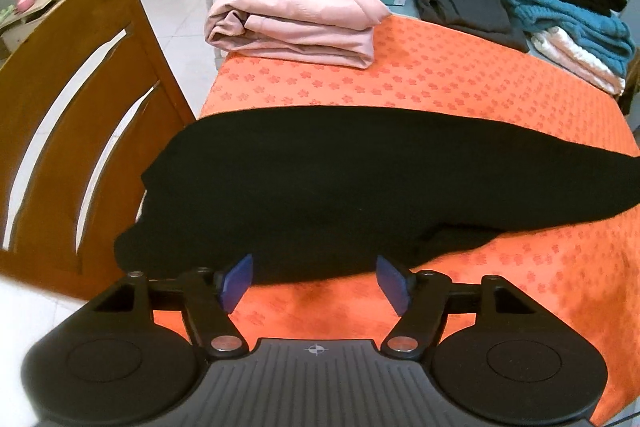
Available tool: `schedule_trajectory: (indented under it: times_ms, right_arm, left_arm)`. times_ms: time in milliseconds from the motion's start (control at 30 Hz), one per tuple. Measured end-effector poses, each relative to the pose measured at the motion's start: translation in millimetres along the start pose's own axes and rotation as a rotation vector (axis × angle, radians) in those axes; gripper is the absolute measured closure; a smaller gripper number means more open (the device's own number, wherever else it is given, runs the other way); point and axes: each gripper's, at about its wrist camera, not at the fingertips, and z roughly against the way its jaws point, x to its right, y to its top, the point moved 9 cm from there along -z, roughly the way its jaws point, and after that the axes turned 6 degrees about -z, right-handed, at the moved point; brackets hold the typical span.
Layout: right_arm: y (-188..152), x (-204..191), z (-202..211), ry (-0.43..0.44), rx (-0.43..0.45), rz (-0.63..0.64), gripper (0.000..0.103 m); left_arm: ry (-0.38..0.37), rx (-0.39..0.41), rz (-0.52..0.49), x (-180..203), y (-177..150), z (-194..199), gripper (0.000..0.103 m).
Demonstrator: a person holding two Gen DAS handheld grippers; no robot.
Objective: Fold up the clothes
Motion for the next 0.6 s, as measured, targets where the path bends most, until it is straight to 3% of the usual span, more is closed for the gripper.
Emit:
schedule_trajectory:
  times_ms: [200,600]
  right_arm:
    - [-17,-67,-19,0.047,-0.017,0.099,0.000]
    - [-31,-161,-65,0.090,-0.054,0.133,0.000]
  left_arm:
    - [-0.025,0.001,-0.053,-27,12,-10,0.032]
    - [-0.112,-0.007,-0.113,-47,47,-46,0.034]
